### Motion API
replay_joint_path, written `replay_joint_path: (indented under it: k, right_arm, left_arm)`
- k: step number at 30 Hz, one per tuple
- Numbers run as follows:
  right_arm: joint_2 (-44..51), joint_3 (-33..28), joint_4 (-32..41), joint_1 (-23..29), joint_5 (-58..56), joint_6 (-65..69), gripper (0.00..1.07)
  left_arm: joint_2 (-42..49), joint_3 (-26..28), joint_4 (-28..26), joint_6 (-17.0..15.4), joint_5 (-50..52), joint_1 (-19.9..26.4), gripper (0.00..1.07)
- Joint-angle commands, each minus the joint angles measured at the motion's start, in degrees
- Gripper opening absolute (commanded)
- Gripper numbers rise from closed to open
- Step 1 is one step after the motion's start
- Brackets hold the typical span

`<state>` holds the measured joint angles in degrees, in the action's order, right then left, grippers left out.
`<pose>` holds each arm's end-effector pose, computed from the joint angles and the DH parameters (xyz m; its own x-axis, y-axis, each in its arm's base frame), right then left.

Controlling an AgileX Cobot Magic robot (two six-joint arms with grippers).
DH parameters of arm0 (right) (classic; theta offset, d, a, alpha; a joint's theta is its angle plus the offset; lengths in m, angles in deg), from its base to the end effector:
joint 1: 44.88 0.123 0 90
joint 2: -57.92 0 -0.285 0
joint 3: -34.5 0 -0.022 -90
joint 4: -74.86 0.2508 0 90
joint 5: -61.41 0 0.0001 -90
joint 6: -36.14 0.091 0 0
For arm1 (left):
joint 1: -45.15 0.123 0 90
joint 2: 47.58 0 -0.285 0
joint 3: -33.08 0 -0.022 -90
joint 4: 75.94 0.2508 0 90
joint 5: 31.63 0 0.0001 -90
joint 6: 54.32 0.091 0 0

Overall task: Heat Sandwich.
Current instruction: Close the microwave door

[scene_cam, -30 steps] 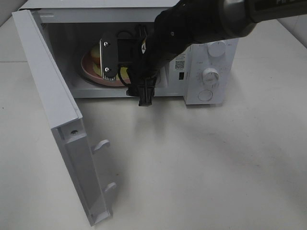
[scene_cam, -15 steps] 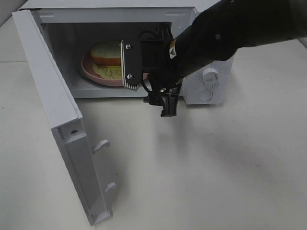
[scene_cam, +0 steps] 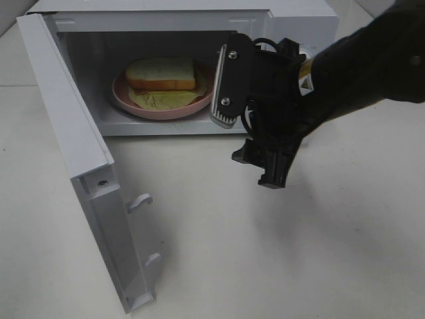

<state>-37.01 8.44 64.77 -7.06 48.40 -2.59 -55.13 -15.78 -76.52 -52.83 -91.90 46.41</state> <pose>0.2521 0.1911 0.2337 0.0806 -0.8857 -0.4571 -0.8005 0.2157 -0.5591 -0.0045 -0.0009 0.2766 -0.4491 0.0111 -0.8934 -0.0047 0.9999 0.0148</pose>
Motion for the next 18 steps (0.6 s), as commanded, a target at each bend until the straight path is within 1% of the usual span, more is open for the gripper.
replay_joint_path:
  k: [1,3,5,7,10,13,15,18]
  right_arm:
    - [4.53,-2.81,0.29,-0.17,-2.75,6.65,0.76]
    - [7.91,-4.35,0.29,-0.17,-6.07,11.86,0.76]
    - [8.88,-4.64,0.29,-0.17,-7.22,14.04,0.76]
    - [12.20,-5.27,0.29,-0.17,-11.92,20.91,0.76]
    - [14.09,-5.27,0.34,-0.17,-15.18,25.50,0.76]
    - [17.93,-5.27,0.34,-0.17,-21.60,34.32,0.76]
    - [18.79,-5.27,0.34,-0.17,-23.03,36.50,0.76]
    - [22.92,-5.27,0.46,-0.17,-31.80,45.26,0.76]
  left_arm:
    - [1.60,-0.11,-0.46,0.00,0.86,0.17,0.98]
    - [1.60,-0.11,-0.46,0.00,0.86,0.17,0.98]
    - [1.60,-0.11,-0.46,0.00,0.86,0.17,0.98]
    - [1.60,-0.11,-0.46,0.00,0.86,0.17,0.98]
    - [1.60,-0.11,-0.46,0.00,0.86,0.17,0.98]
    - [1.60,-0.11,-0.46,0.00,0.86,0.17,0.98]
    - [1.60,-0.11,-0.46,0.00,0.86,0.17,0.98]
    - [1.60,-0.11,-0.46,0.00,0.86,0.17,0.98]
